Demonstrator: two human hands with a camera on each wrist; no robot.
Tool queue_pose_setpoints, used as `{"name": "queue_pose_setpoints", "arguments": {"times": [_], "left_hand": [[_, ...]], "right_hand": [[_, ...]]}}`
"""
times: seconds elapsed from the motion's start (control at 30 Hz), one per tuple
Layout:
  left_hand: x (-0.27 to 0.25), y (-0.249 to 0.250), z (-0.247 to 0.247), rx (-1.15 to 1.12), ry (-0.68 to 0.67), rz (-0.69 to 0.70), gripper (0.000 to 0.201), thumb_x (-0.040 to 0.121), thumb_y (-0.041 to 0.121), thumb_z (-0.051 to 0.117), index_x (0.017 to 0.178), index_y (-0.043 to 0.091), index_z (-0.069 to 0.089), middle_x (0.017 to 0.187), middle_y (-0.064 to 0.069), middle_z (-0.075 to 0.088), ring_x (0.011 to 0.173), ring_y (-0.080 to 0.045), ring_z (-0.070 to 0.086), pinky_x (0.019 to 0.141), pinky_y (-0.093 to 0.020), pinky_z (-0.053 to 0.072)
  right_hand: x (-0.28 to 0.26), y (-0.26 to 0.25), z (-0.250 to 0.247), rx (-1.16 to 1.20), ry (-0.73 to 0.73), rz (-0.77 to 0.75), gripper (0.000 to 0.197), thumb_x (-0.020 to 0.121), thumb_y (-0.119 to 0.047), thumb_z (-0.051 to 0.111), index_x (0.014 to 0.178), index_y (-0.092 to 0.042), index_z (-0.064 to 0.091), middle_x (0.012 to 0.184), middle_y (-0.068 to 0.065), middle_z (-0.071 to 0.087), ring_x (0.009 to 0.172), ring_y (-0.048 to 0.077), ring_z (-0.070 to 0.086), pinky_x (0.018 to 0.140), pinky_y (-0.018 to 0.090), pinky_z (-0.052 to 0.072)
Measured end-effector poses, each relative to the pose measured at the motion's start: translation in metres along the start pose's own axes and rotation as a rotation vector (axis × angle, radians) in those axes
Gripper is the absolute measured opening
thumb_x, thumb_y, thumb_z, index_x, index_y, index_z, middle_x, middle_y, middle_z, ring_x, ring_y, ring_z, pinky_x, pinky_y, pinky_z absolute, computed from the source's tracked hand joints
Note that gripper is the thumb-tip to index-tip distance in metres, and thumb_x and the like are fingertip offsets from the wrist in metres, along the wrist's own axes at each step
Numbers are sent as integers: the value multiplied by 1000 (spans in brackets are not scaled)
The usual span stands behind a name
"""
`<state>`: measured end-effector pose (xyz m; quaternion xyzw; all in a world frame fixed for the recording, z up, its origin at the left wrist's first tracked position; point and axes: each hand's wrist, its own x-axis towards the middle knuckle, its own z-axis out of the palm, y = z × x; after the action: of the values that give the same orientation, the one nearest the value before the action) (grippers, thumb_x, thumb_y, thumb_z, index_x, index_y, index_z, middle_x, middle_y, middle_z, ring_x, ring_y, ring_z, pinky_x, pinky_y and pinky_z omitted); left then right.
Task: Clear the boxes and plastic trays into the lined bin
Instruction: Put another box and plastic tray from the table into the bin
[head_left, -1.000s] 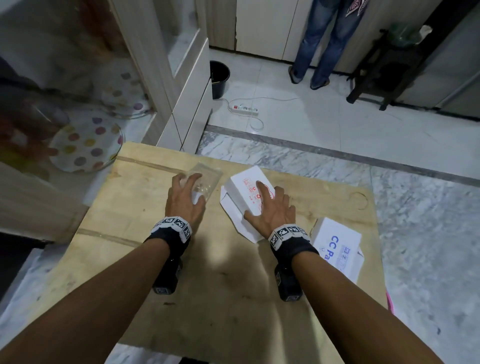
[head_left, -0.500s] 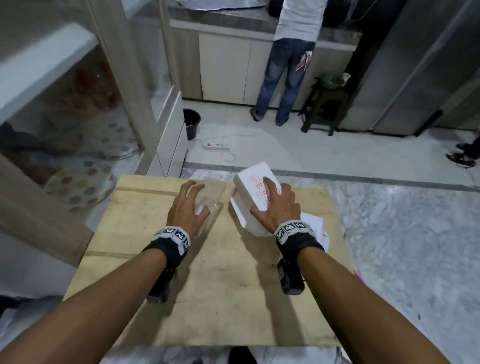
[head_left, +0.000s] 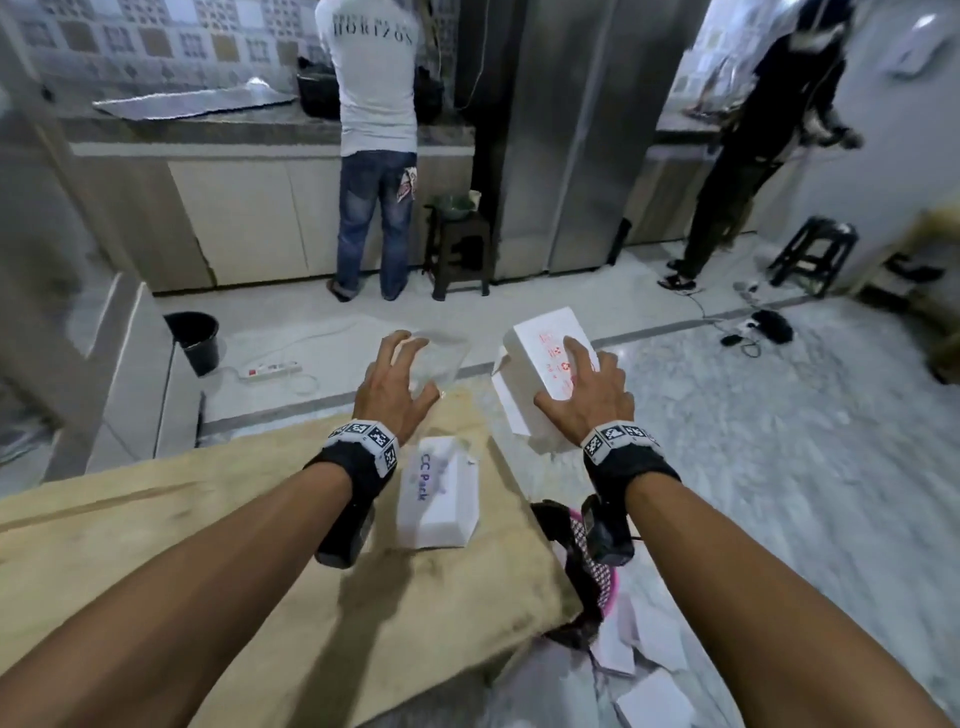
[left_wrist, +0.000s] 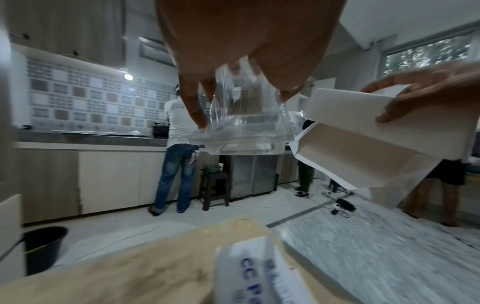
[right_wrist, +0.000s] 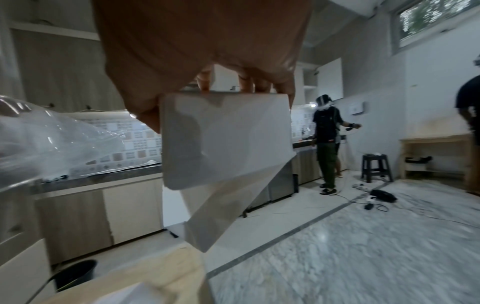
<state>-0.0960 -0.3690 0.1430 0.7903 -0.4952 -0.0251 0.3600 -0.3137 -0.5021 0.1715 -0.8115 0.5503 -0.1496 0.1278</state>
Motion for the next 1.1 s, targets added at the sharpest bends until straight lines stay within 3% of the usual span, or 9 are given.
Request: {"name": "queue_pose_setpoints", "arguments": {"times": [0.1, 0.27, 0.43, 0.53, 0.67, 0.77, 0.87, 1.0, 1.1], "left_hand": [[8, 41, 55, -63, -45, 30, 55, 79, 28, 65, 131, 27, 46, 143, 2, 36, 93, -34, 62, 79, -44, 56], [19, 106, 176, -82, -152, 17, 55, 81, 27, 63, 133, 27, 46, 146, 2, 34, 108, -32, 58, 81, -47, 56], [23, 154, 308, -77, -263, -167, 55, 82, 29, 64, 134, 24, 46, 147, 2, 33, 83, -29, 64, 75, -41, 56], [19, 139, 405, 4, -329, -397, 54, 86, 26, 63, 137, 21, 45, 150, 1, 29, 87, -29, 64, 78, -38, 54], [-4, 125, 415, 45, -314, -508, 55, 86, 28, 64, 136, 16, 46, 149, -3, 31, 118, -32, 55, 97, -44, 49], [-11, 84, 473, 103, -304, -609, 53, 82, 33, 64, 131, 15, 51, 145, -7, 37, 126, -36, 48, 102, -51, 45], [-33, 43, 527, 133, -298, -739, 55, 79, 20, 68, 130, 12, 50, 148, -13, 33, 133, -38, 40, 107, -51, 41], [-60, -1, 583, 161, -322, -866, 58, 83, 13, 69, 136, 7, 47, 150, -19, 31, 132, -39, 39, 107, -46, 37], [-86, -39, 620, 187, -406, -882, 57, 88, 32, 55, 139, 9, 43, 151, -21, 32, 122, -42, 48, 97, -50, 46]], "right_hand": [[8, 67, -10, 4, -10, 72, 86, 70, -52, 63, 145, -37, 23, 140, 12, 33, 127, 36, 36, 100, 50, 37], [39, 191, 6, 12, -107, 165, 88, 71, -54, 63, 147, -38, 21, 143, 11, 31, 130, 36, 35, 102, 51, 37], [74, 307, 62, 73, -324, 246, 90, 72, -55, 65, 148, -40, 18, 145, 9, 28, 132, 35, 33, 105, 50, 34], [99, 366, 143, 32, -570, 231, 90, 73, -56, 62, 149, -40, 17, 146, 7, 27, 132, 33, 33, 105, 49, 34], [74, 354, 162, 58, -569, 182, 90, 71, -57, 63, 149, -40, 21, 147, 7, 30, 131, 31, 36, 104, 49, 37], [90, 372, 227, 105, -654, 185, 90, 70, -58, 63, 148, -40, 21, 147, 4, 28, 133, 31, 34, 105, 50, 37], [94, 386, 297, 97, -709, 170, 90, 67, -56, 63, 146, -39, 23, 149, 3, 26, 134, 32, 33, 105, 52, 36], [94, 401, 381, 101, -739, 148, 88, 70, -56, 65, 146, -36, 25, 149, 9, 28, 136, 35, 32, 107, 52, 35], [92, 412, 440, 110, -804, 154, 86, 74, -58, 61, 145, -35, 20, 147, 10, 26, 132, 37, 32, 102, 54, 40]]}}
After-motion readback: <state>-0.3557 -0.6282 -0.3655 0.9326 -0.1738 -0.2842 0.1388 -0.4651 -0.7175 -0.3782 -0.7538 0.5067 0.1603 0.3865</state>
